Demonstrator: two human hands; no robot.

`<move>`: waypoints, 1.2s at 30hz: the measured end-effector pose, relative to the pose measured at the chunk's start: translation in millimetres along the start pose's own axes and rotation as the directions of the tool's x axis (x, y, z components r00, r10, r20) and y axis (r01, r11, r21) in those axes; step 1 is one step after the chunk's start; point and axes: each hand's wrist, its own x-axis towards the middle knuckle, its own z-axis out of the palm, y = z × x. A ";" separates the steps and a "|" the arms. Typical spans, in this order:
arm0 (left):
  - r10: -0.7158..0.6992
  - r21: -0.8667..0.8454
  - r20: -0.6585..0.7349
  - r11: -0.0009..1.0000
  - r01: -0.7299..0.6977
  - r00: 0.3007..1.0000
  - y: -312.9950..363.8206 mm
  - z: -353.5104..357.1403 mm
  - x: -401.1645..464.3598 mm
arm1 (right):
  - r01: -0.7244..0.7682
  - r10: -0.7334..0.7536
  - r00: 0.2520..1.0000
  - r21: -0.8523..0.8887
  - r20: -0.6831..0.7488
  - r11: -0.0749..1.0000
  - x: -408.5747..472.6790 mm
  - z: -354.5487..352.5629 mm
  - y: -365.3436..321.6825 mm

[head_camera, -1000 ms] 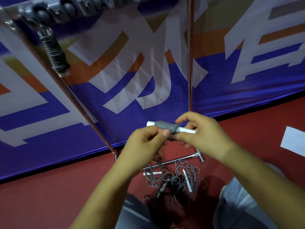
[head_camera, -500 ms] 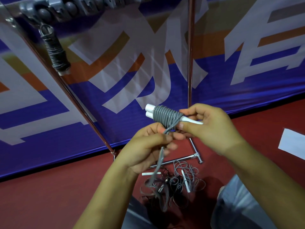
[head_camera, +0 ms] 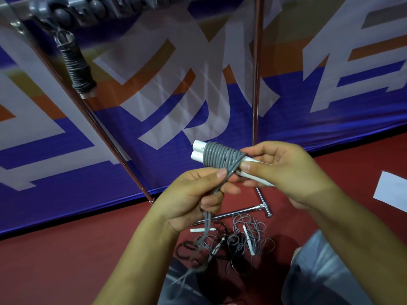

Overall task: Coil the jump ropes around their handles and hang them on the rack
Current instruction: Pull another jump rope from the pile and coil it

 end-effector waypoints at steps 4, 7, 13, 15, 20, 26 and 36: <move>-0.016 0.017 -0.057 1.000 0.017 0.998 0.7 3.1 -3.3 | -0.058 0.059 0.998 0.088 -0.007 0.994 0.4 1.3 -0.1; 0.062 0.006 -0.185 0.998 -0.062 0.981 -2.3 10.4 -2.1 | -0.082 0.090 0.995 0.180 -0.040 0.980 1.4 2.5 3.3; 0.370 0.320 -0.298 0.907 -0.273 0.880 -8.6 14.7 -5.2 | -0.174 0.175 0.984 0.257 0.016 0.951 4.5 -0.3 3.0; 0.377 0.301 -0.320 0.910 -0.285 0.869 -7.8 15.1 -8.7 | -0.220 0.213 0.976 0.261 0.054 0.940 5.2 -2.4 1.5; 0.504 0.576 -0.338 0.779 -0.249 0.795 -10.7 19.2 -12.3 | -0.263 0.253 0.965 0.324 0.074 0.909 6.9 -1.6 2.9; 0.825 0.958 0.018 0.147 -0.246 0.565 -25.7 6.1 -4.1 | -0.204 0.229 0.972 0.318 -0.044 0.926 10.0 4.3 5.7; 0.355 0.212 -0.334 0.931 -0.298 0.873 -20.0 6.7 0.9 | -0.165 0.189 0.980 0.289 -0.056 0.943 11.8 9.7 0.5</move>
